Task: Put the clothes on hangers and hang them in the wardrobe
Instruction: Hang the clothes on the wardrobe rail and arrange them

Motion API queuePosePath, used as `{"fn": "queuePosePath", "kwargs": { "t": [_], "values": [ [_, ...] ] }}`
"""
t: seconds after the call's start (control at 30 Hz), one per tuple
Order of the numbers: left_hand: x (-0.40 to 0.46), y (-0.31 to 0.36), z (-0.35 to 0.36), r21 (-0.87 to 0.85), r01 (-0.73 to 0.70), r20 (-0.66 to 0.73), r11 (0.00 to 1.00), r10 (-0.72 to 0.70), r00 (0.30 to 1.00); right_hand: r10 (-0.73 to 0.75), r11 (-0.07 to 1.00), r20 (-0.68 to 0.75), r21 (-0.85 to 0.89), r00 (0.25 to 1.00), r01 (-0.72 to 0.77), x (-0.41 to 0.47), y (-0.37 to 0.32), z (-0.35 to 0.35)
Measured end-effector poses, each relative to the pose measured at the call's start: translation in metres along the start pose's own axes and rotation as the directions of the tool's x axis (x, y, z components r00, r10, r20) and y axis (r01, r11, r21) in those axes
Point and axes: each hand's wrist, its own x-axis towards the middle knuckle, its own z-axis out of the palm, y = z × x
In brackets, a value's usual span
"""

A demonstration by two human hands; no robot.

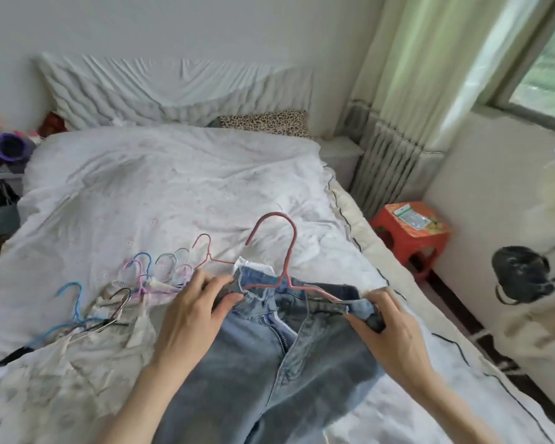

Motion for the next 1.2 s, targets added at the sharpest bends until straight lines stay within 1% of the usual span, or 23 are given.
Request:
{"fn": "queuePosePath", "kwargs": {
  "t": [0.13, 0.23, 0.3, 0.4, 0.43, 0.47, 0.53, 0.63, 0.7, 0.77, 0.8, 0.83, 0.93, 1.0, 1.03, 1.1, 1.2],
  "values": [
    [0.008, 0.121, 0.023, -0.080, -0.201, -0.032, 0.976, 0.199, 0.980, 0.105, 0.994, -0.185, -0.013, 0.977, -0.109, -0.062, 0.040, -0.114],
    [0.011, 0.218, 0.035, -0.148, -0.303, -0.070, 0.941, 0.296, 0.953, 0.156, 0.983, -0.300, -0.049, 0.941, -0.178, -0.108, 0.067, -0.197],
    [0.004, 0.280, 0.045, -0.208, -0.370, -0.077, 0.906, 0.362, 0.929, 0.205, 0.966, -0.374, -0.068, 0.904, -0.248, -0.144, 0.086, -0.251],
    [-0.011, 0.369, 0.059, -0.303, -0.464, -0.109, 0.832, 0.454, 0.884, 0.338, 0.907, -0.459, -0.076, 0.822, -0.415, -0.205, 0.111, -0.321],
    [-0.018, 0.400, 0.065, -0.334, -0.502, -0.121, 0.798, 0.492, 0.862, 0.379, 0.881, -0.479, -0.075, 0.792, -0.467, -0.228, 0.117, -0.344],
    [-0.021, 0.416, 0.067, -0.348, -0.528, -0.142, 0.775, 0.514, 0.846, 0.419, 0.864, -0.475, -0.052, 0.774, -0.500, -0.240, 0.122, -0.356],
    [-0.038, 0.477, 0.078, -0.427, -0.605, -0.181, 0.672, 0.592, 0.785, 0.524, 0.788, -0.504, -0.017, 0.686, -0.615, -0.287, 0.126, -0.399],
    [-0.071, 0.562, 0.091, -0.551, -0.658, -0.222, 0.514, 0.670, 0.709, 0.632, 0.677, -0.549, 0.047, 0.547, -0.735, -0.357, 0.120, -0.460],
    [-0.093, 0.615, 0.095, -0.625, -0.653, -0.224, 0.428, 0.702, 0.675, 0.679, 0.623, -0.560, 0.098, 0.475, -0.776, -0.400, 0.108, -0.497],
    [-0.115, 0.660, 0.096, -0.697, -0.629, -0.227, 0.344, 0.727, 0.648, 0.717, 0.592, -0.575, 0.207, 0.393, -0.778, -0.436, 0.094, -0.526],
    [-0.126, 0.681, 0.095, -0.729, -0.618, -0.232, 0.295, 0.743, 0.628, 0.724, 0.578, -0.595, 0.249, 0.348, -0.777, -0.453, 0.088, -0.538],
    [-0.138, 0.700, 0.095, -0.752, -0.610, -0.233, 0.252, 0.763, 0.603, 0.726, 0.551, -0.625, 0.277, 0.287, -0.787, -0.471, 0.081, -0.547],
    [-0.174, 0.744, 0.095, -0.820, -0.554, -0.210, 0.145, 0.823, 0.527, 0.684, 0.455, -0.720, 0.299, 0.114, -0.839, -0.520, 0.057, -0.561],
    [-0.199, 0.767, 0.096, -0.893, -0.441, -0.150, 0.089, 0.866, 0.477, 0.632, 0.374, -0.774, 0.276, 0.026, -0.886, -0.545, 0.038, -0.559],
    [-0.211, 0.777, 0.097, -0.925, -0.374, -0.113, 0.069, 0.889, 0.444, 0.596, 0.329, -0.803, 0.254, -0.009, -0.910, -0.556, 0.029, -0.557],
    [-0.233, 0.796, 0.098, -0.960, -0.278, -0.067, 0.038, 0.931, 0.358, 0.522, 0.223, -0.852, 0.190, -0.048, -0.956, -0.571, 0.009, -0.552],
    [-0.262, 0.821, 0.098, -0.975, -0.217, -0.097, -0.046, 0.968, 0.230, 0.475, 0.066, -0.872, 0.165, -0.114, -0.984, -0.588, -0.022, -0.543]
  ]
}}
